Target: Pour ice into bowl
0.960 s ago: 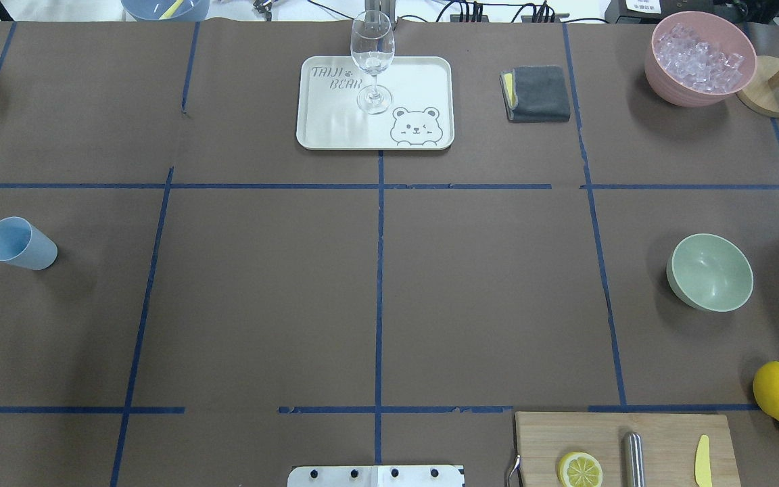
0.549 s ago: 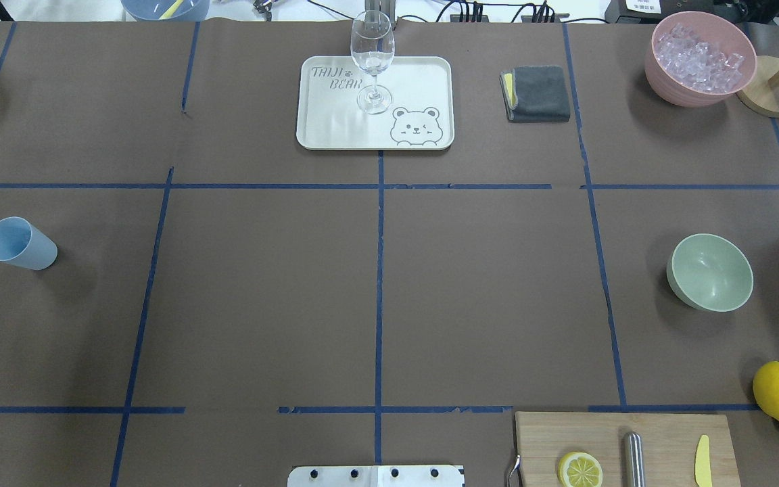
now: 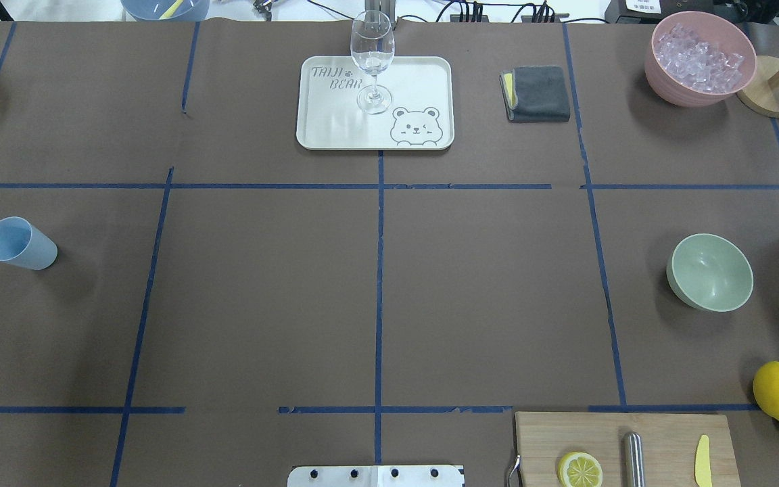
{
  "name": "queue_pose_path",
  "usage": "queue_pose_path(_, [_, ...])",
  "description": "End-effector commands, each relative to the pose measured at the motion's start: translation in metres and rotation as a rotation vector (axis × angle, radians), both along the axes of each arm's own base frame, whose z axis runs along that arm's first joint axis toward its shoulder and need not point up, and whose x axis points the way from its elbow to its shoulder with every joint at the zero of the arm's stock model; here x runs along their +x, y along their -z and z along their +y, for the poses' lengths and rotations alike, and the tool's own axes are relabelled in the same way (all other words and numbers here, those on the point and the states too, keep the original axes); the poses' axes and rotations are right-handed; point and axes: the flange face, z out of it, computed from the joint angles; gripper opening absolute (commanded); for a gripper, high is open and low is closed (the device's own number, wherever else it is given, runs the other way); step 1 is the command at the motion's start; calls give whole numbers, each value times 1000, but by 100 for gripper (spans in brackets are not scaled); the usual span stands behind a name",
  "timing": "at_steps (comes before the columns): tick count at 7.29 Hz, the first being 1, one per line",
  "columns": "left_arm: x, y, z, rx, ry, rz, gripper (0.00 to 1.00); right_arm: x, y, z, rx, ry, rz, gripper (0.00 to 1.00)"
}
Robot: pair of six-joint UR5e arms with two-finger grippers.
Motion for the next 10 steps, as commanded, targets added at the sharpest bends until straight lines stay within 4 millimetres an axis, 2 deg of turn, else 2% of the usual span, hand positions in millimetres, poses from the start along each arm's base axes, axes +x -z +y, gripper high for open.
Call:
queue_pose_path(1, [0, 1, 0, 1, 0, 0, 100, -63, 23, -1, 7, 3, -58, 100])
queue_pose_path(3, [0, 3, -4, 7, 0, 0, 100, -120, 29, 12, -41, -49, -91, 100])
queue_pose_path(4, [0, 3, -4, 7, 0, 0, 100, -159, 26, 21, -84, -69, -72, 100])
queue_pose_path(5, [0, 3, -4, 7, 0, 0, 100, -185, 19, 39, -113, -106, -72, 93])
queue_pose_path(7, [0, 3, -4, 6, 1, 0, 100, -197, 8, 70, -110, -70, -90, 86])
queue_pose_path(9, [0, 4, -4, 9, 1, 2, 100, -206, -1, 82, -95, -46, -59, 63])
queue_pose_path(10, [0, 4, -4, 8, 1, 2, 100, -212, -1, 85, -93, -29, -55, 41])
